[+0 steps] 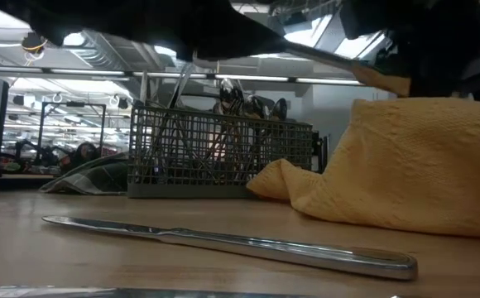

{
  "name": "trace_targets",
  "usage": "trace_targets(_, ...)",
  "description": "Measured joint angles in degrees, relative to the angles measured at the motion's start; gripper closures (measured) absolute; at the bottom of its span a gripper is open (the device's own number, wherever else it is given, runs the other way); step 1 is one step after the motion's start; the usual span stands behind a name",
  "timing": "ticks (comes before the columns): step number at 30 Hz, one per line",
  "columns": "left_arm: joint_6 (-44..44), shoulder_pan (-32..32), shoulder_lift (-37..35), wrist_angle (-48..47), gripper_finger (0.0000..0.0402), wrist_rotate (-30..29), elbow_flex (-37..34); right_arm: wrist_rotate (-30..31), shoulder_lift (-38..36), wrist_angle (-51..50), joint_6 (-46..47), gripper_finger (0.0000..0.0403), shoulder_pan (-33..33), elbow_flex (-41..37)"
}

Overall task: Sort silverware
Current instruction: Put the silver knife into the gray silverware basket

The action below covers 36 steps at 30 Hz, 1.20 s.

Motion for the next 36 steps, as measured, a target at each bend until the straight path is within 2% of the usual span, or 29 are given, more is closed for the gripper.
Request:
trace_targets(7, -3.93, 0.00, -6.94, -10.23, 0.0393, -7.30, -0.17, 8.48, -7.96, -1.02, 0.63, 0.0324, -0.01, 0.02)
trace_targets(18, -4.83, 0.60, -18.76, -21.13, 0.0393, -17.58, -0.21, 30.07, -21.54, -5.15, -2.63, 0.0324, -0.01, -0.64)
trace_targets(21, -6.68, 0.81, -21.64, -25.90, 0.0393, -19.64, -0.21, 34.65, -25.71, -4.21, -2.60, 0.0324, -0.05, -3.24)
trace_targets(24, -10.22, 1.40, -24.14, -30.92, 0.0394, -20.14, -0.21, 36.33, -30.18, -1.04, -2.18, 0.0324, -0.06, -8.66)
trace_targets(27, -14.61, 1.61, -25.71, -36.07, 0.0394, -20.60, -0.23, 36.56, -35.03, 6.50, -1.69, 0.0324, -0.05, -16.75)
trace_targets(29, -17.17, 1.49, -26.56, -37.80, 0.0394, -21.08, -0.23, 36.54, -37.93, 15.13, -1.68, 0.0324, -0.05, -23.27)
trace_targets(32, -20.03, 0.76, -27.05, -39.03, 0.0394, -22.05, -0.23, 36.47, -40.62, 35.26, -1.84, 0.0324, -0.07, -33.12)
trace_targets(36, -22.94, -0.09, -27.08, -38.65, 0.0394, -23.55, -0.23, 36.53, -39.63, 67.10, -6.02, 0.0324, -0.05, -44.66)
